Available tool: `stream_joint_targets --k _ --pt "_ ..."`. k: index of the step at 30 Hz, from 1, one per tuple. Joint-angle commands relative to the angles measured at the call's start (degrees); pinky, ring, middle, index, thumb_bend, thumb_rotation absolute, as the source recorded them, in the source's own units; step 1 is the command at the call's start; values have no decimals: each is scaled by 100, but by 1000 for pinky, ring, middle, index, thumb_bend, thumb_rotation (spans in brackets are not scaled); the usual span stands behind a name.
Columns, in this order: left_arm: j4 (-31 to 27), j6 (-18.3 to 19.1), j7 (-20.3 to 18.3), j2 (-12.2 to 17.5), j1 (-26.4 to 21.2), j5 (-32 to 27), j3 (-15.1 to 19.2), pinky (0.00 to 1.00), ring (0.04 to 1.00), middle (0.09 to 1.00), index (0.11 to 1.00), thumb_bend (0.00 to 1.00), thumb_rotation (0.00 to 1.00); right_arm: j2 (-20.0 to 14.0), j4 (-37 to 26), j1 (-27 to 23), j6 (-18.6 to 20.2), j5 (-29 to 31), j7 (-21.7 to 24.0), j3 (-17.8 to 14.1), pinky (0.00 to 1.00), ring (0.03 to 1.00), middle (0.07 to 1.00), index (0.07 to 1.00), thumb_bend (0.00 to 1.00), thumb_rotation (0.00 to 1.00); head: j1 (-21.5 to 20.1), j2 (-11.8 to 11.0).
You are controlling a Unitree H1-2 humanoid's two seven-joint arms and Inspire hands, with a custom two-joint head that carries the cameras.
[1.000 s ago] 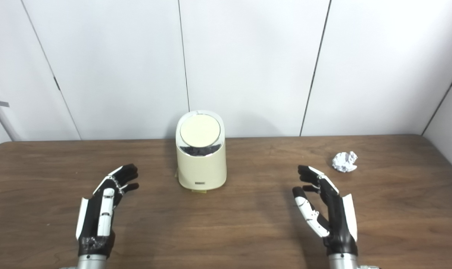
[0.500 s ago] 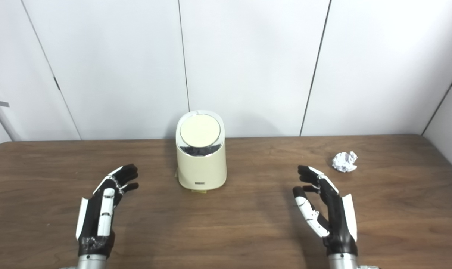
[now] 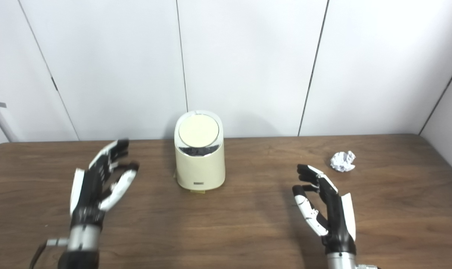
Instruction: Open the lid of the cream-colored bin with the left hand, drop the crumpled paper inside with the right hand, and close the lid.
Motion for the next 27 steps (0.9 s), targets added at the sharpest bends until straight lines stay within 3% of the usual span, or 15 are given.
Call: stream_joint_targets --k 1,6,11,16,23,27 --pt "-149 352 -87 52 -484 61 -61 742 843 850 859 735 410 136 91 -43 -203 -1 -86 53 631 729 747 729 218 631 5 -7" --pt "-20 1265 -283 189 -1113 359 -268 779 865 867 897 850 397 127 149 -56 -284 33 -85 64 638 734 752 734 237 628 -26 -31" --pt "137 1828 -406 234 -1543 344 -412 784 883 892 927 899 383 130 150 -64 -292 -20 -103 67 632 727 748 732 247 674 4 -14" --pt "235 2420 -504 264 -1876 574 -657 779 908 925 964 934 355 128 168 -63 -294 -44 -106 75 630 730 749 735 228 641 9 -27" --pt "531 2513 -571 204 -2149 1327 -819 722 890 937 975 962 287 161 125 -57 -220 -81 -124 81 630 725 745 730 238 665 -2 -22" --pt "750 2511 -498 126 -2244 1490 -855 751 910 964 989 958 246 173 122 -50 -231 -64 -132 98 635 728 748 733 257 678 -7 -13"
